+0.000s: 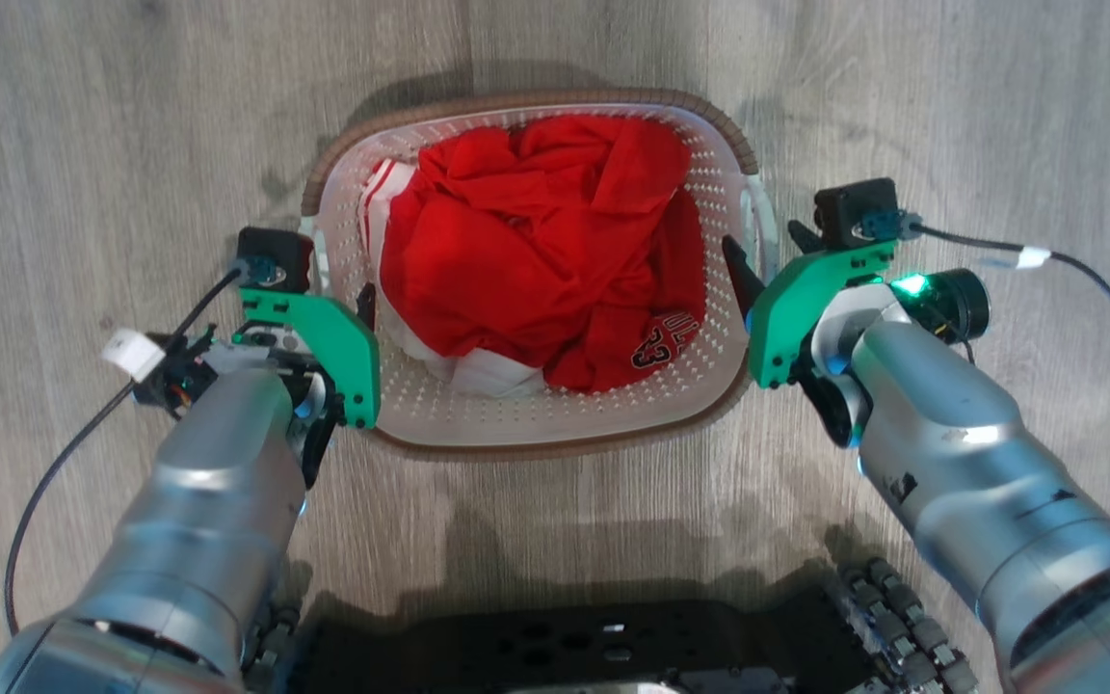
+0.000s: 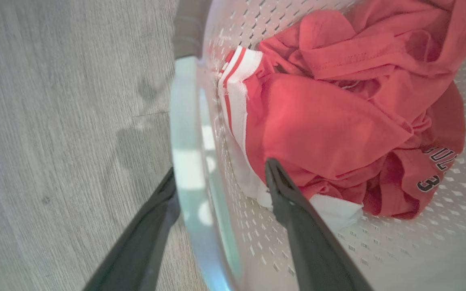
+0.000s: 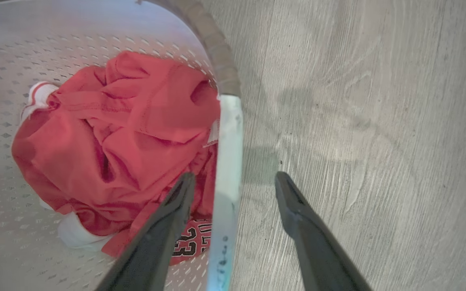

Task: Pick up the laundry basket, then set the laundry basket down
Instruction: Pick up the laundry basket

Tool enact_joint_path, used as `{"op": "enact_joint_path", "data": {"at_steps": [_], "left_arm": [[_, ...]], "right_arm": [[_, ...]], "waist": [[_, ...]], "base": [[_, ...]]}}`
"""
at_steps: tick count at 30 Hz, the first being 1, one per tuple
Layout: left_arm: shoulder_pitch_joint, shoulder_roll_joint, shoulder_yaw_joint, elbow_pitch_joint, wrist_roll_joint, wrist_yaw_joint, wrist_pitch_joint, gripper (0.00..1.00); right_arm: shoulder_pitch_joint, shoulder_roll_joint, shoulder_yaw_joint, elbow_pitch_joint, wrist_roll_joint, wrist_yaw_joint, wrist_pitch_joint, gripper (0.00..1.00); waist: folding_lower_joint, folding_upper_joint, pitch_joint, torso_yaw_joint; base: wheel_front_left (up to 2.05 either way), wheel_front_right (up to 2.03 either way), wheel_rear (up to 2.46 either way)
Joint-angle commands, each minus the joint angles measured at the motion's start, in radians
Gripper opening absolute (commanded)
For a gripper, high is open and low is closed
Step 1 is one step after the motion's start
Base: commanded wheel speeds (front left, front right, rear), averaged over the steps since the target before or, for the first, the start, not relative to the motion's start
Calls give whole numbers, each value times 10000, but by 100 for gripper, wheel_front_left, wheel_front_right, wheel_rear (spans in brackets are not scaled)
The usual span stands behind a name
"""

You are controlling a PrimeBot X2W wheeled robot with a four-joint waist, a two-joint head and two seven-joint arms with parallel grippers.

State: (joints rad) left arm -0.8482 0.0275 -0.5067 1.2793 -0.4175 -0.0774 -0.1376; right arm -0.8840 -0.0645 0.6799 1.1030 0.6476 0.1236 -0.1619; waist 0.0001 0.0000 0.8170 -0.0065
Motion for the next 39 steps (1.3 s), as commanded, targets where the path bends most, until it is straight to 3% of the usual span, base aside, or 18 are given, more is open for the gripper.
{"op": "enact_joint_path", "data": {"at_steps": [1,9,38,39], "left_arm": [[31,227,107,16,-86,-7,31,100],[-362,227,-254,58,-348,-22,289,100],[-752,227,-1416,103,-1311,46,680,100],[-757,227,-1448,103,-1356,47,704,65]], "right_arm": [[269,143,210,10,125,71,93,100],[-245,143,747,629,234,71,343,100],[-612,143,1744,685,1870,71,363,100],[-611,143,1777,673,1931,71,379,51]], "waist": [[-1,0,122,25],[-1,0,551,100],[-1,0,1053,172],[-1,0,1062,175]], "base": [[0,0,0],[0,0,0],[0,0,0],[0,0,0]]}}
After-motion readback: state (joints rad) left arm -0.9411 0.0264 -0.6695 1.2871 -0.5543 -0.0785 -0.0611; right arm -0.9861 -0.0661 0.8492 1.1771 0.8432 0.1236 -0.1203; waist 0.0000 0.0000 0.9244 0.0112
